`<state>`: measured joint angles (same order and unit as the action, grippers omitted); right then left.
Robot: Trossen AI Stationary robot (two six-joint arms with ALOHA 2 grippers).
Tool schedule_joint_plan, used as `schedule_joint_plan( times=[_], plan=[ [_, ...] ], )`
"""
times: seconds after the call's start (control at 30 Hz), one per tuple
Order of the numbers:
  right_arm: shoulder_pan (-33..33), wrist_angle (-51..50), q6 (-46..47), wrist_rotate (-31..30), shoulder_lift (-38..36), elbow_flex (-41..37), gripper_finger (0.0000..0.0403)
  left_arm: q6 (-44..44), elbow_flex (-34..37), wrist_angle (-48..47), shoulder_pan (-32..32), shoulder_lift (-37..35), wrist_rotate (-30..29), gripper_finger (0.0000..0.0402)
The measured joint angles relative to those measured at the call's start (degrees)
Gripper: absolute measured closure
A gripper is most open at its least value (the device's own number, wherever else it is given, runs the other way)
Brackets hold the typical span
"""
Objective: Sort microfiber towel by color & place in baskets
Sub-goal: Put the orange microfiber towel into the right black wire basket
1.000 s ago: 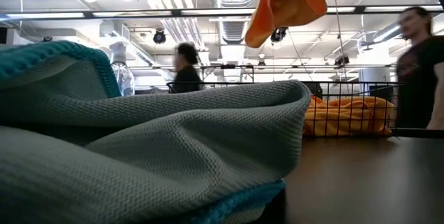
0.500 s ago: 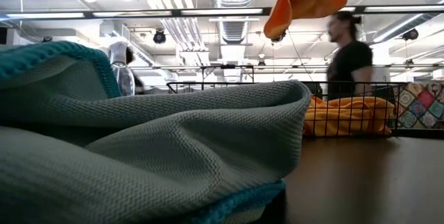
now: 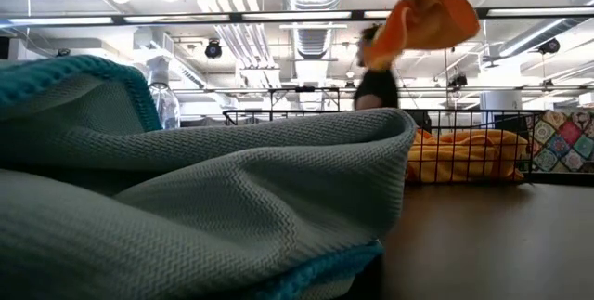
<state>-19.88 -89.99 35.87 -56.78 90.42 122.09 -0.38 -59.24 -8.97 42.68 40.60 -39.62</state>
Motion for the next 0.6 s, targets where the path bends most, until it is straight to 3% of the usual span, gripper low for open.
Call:
schedule_joint_plan(
  times=[0.6],
  plan=[
    [-1.5, 3.8, 20.7, 10.6, -18.5, -37.4, 0.0394, 0.4, 0.0, 0.0, 0.0, -0.8, 0.1, 0.0237]
  ],
)
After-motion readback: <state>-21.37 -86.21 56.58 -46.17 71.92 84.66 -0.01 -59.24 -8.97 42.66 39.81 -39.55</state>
